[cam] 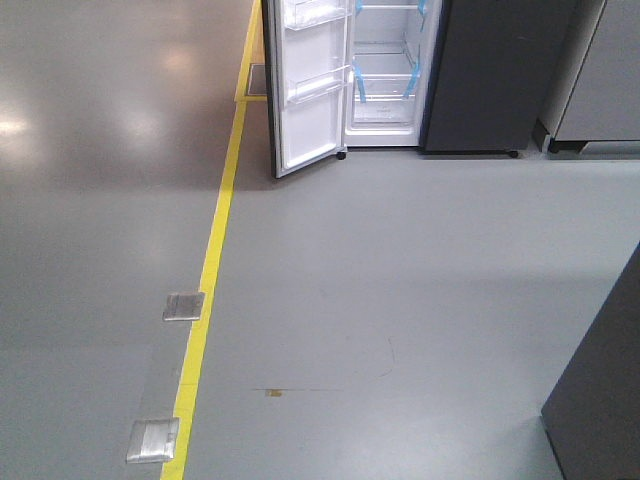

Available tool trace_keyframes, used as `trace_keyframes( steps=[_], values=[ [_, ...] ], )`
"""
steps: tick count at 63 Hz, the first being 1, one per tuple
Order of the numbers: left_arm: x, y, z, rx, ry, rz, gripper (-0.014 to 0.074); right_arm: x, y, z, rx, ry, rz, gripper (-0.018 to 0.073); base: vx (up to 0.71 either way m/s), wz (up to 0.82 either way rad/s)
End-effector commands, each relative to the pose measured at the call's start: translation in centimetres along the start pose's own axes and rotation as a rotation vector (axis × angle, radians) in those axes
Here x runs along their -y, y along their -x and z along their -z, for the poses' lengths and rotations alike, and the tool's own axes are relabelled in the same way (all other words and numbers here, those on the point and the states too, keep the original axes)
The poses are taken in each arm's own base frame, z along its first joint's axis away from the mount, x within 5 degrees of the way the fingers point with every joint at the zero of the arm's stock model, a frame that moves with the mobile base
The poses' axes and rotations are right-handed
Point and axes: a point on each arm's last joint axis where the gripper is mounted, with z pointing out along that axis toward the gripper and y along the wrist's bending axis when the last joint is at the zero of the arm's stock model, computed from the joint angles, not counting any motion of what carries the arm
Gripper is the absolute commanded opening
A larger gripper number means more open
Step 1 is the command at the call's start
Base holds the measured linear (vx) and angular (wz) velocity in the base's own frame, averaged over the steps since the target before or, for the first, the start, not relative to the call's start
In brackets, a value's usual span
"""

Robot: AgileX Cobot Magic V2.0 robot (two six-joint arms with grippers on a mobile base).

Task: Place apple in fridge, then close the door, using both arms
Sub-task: 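Drive the base up to the open fridge door holding the apple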

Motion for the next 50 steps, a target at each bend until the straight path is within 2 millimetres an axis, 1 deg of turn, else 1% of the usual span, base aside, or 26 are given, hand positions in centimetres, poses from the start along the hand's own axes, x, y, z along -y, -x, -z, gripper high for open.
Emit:
trace_keyframes(
  steps=[1, 50],
  values=[
    [0.05, 0.02, 0.08, 0.065, -0.012, 0.014, -0.0006, -0.17, 1.28, 0.38, 0.081, 0.005, -0.012, 0.0398, 0.23, -0.01],
    [0.05, 0.02, 0.08, 0.065, -0.012, 0.014, -0.0006, -0.17, 1.28, 0.38, 0.081, 0.005, -0.012, 0.0398, 0.24, 0.0]
  ],
)
